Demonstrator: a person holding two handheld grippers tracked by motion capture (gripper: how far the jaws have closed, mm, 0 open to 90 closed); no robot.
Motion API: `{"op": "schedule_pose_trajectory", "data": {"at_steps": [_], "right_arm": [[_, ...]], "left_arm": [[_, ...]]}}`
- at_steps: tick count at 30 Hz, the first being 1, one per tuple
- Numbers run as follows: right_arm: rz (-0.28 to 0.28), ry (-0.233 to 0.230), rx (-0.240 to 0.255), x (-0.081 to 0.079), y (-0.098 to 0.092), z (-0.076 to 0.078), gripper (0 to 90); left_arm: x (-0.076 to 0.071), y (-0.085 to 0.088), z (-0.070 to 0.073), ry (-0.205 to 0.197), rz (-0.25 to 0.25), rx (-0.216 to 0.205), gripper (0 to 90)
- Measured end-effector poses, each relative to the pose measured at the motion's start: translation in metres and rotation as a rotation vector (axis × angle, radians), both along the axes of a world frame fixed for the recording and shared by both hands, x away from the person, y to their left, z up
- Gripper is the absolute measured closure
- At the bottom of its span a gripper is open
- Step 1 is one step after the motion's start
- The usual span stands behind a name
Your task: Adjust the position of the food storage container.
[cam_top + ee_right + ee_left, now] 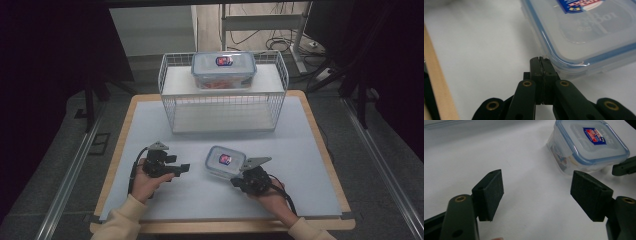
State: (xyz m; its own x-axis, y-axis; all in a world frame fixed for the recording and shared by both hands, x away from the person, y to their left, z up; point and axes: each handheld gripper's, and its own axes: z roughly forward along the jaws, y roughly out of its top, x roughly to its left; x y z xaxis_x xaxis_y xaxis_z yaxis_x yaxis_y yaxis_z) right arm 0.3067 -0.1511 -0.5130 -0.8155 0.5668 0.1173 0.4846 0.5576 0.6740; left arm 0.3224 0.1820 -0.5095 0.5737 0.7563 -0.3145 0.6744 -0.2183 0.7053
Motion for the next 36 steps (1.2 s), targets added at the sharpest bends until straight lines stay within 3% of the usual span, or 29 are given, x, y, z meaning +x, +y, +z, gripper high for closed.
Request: {"op": "schedule_pose_trajectory", "data": {"at_steps": [7,20,26,30,36], "right_arm": [[-0.066,-0.008,0.004,0.015,-0.017,-0.001,89.6],[-0.087,-0.016,0.008,0.020,-0.024,-0.001,89.7],[-0.070,-0.022,0.031,0.013,-0.029,0.006,89.6],[-0.073,-0.034,0.034,0.010,-0.042,0.013,89.6],[-0.142,-0.024,0.056,0.016,-0.071,0.017,89.3]], "left_arm": [[0.000,0.000,0.000,-0.001,0.001,-0.001,26.1],[0.000,0.000,0.000,-0.001,0.001,0.002,26.1],[0.000,-0.001,0.000,-0.001,-0.001,0.002,26.1],[-0.001,0.001,0.001,-0.006,0.028,0.014,26.1],[0.000,0.001,0.001,-0.004,0.046,0.008,25.8]]}}
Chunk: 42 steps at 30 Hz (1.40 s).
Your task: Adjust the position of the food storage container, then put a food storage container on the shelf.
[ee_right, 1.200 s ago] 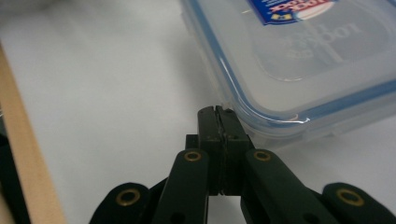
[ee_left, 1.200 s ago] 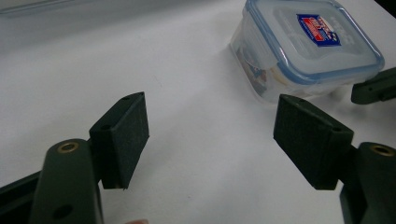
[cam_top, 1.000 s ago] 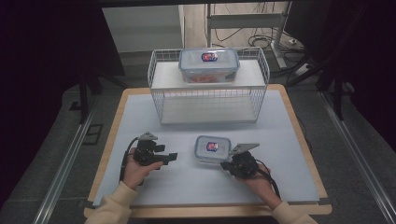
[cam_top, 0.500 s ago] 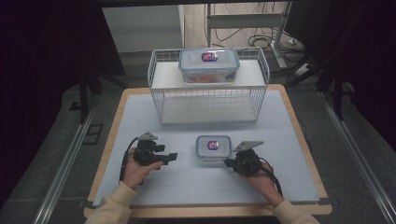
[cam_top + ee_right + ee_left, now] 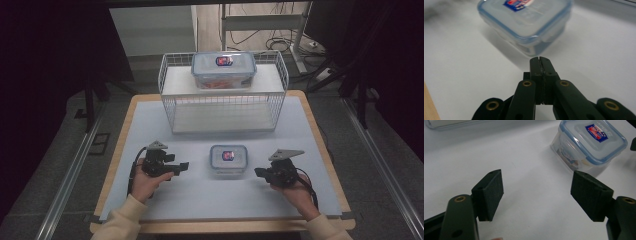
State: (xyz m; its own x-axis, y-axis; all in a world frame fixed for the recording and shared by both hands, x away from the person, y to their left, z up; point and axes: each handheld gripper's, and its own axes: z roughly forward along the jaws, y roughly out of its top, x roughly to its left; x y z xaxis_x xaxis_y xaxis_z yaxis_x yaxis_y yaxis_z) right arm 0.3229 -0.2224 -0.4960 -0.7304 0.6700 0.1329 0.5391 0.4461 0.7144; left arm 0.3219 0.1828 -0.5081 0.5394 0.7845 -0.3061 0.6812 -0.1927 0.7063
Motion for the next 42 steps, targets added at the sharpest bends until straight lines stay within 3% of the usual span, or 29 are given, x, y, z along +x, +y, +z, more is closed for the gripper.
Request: {"op": "schedule_pose_trajectory", "data": {"at_steps": [5,9,12,16,18,22,27,31,42], "right_arm": [[0.006,0.004,0.007,0.002,-0.003,0.000,82.6],[0.035,0.006,0.025,0.003,-0.001,0.003,65.8],[0.034,0.037,0.073,0.006,-0.003,0.003,50.3],[0.008,0.070,0.153,0.011,-0.010,0.007,39.9],[-0.009,0.078,0.166,0.013,-0.012,0.009,37.2],[-0.024,0.080,0.178,0.017,-0.012,0.010,33.2],[-0.017,0.093,0.185,0.027,-0.004,0.012,30.9],[-0.007,0.115,0.188,0.038,0.006,0.010,29.1],[-0.025,0.221,0.209,0.065,0.020,-0.008,25.5]], "left_arm": [[-0.002,-0.001,0.001,-0.003,0.003,0.007,24.9],[-0.003,0.000,0.003,-0.007,0.034,0.002,21.0],[-0.002,-0.001,0.005,0.007,0.039,-0.025,17.2],[0.001,-0.007,0.008,0.018,0.017,-0.065,16.3],[0.002,-0.012,0.009,0.018,0.013,-0.067,16.1],[0.009,-0.023,0.009,0.049,0.004,-0.115,16.0],[0.022,-0.049,0.009,0.066,-0.033,-0.105,16.1],[0.033,-0.066,0.001,0.105,-0.048,-0.131,17.2],[0.051,-0.077,-0.012,0.184,-0.070,-0.183,19.6]]}}
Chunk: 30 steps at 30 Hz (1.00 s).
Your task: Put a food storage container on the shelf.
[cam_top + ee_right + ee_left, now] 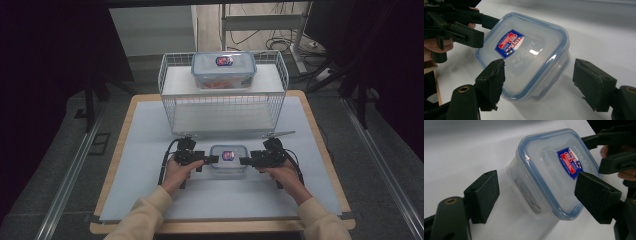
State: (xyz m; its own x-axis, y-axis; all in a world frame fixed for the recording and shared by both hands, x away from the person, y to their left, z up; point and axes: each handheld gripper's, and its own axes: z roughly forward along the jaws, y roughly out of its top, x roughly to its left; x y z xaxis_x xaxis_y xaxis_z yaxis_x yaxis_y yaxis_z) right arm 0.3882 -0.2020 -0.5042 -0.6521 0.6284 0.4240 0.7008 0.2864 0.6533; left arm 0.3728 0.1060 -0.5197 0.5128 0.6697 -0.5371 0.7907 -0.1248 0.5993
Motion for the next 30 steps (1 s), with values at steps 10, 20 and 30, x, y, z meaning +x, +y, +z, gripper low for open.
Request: {"op": "schedule_pose_trajectory", "data": {"at_steps": [10,20,30], "right_arm": [[0.010,0.091,0.048,0.007,0.009,-0.010,27.0],[-0.005,0.102,0.083,0.000,0.000,-0.005,44.3],[-0.012,0.052,0.095,-0.016,-0.003,-0.002,49.6]], "left_arm": [[0.002,-0.002,-0.006,0.052,-0.043,-0.057,26.5],[-0.008,0.000,-0.001,0.012,-0.061,-0.068,42.5],[-0.025,0.001,0.002,-0.068,-0.061,-0.058,48.8]]}}
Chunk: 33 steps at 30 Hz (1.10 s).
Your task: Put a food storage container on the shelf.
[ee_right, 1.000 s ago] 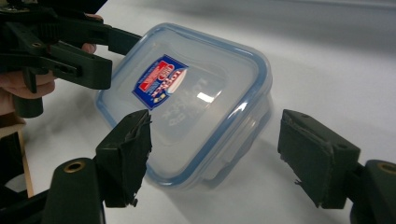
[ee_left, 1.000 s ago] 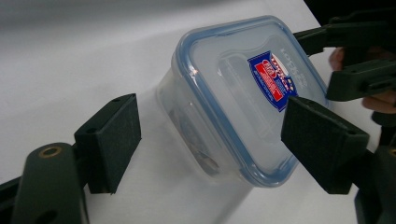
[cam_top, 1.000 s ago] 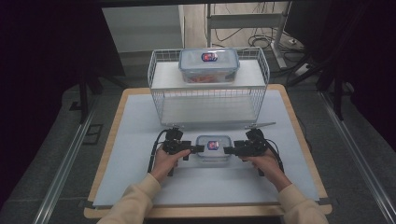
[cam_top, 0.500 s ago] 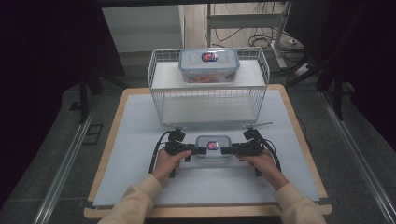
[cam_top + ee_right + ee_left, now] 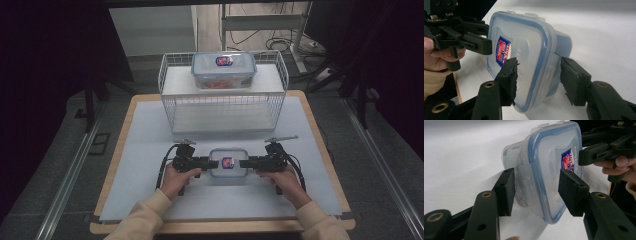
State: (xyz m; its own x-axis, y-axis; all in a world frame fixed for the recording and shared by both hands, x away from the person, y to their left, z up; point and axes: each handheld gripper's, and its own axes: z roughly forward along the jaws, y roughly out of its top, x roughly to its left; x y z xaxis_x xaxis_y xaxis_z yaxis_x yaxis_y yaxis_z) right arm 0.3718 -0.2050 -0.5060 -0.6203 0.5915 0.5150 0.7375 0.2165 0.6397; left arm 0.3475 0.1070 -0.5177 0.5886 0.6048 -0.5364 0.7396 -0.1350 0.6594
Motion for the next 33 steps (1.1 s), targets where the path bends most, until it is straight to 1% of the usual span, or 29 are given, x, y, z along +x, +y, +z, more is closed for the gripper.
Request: {"op": "schedule_pose_trajectory", "data": {"at_steps": [4,5,8,10,14,16,20,23,26,33], "right_arm": [[-0.009,0.008,0.022,-0.002,-0.002,-0.001,50.7],[-0.008,0.002,0.022,-0.002,-0.002,-0.001,50.9],[-0.002,-0.010,0.015,-0.004,-0.002,0.000,51.2],[0.002,-0.016,0.016,-0.005,-0.002,0.000,51.4],[-0.001,-0.019,0.013,-0.007,-0.002,0.001,51.6],[-0.001,-0.026,0.005,-0.008,-0.001,0.002,51.7],[-0.003,-0.032,0.002,-0.009,-0.001,0.002,51.8],[-0.002,-0.037,0.001,-0.009,0.000,0.003,51.8],[-0.001,-0.037,0.008,-0.010,0.000,0.003,51.8],[0.001,-0.066,0.014,-0.011,-0.001,0.010,51.8]], "left_arm": [[-0.003,-0.001,0.001,-0.020,0.001,0.013,48.9],[-0.004,-0.001,0.001,-0.028,0.001,0.014,48.9],[-0.005,0.000,0.001,-0.022,0.004,0.008,49.7],[-0.007,-0.001,0.002,-0.032,0.005,0.011,49.8],[-0.009,-0.002,0.003,-0.036,0.012,0.018,49.9],[-0.009,-0.002,0.004,-0.043,0.012,0.022,50.0],[-0.011,-0.003,0.005,-0.053,0.021,0.027,49.9],[-0.012,-0.003,0.006,-0.061,0.019,0.033,49.8],[-0.013,-0.003,0.008,-0.072,0.023,0.034,49.8],[-0.015,-0.004,0.017,-0.106,0.025,0.039,49.9]]}}
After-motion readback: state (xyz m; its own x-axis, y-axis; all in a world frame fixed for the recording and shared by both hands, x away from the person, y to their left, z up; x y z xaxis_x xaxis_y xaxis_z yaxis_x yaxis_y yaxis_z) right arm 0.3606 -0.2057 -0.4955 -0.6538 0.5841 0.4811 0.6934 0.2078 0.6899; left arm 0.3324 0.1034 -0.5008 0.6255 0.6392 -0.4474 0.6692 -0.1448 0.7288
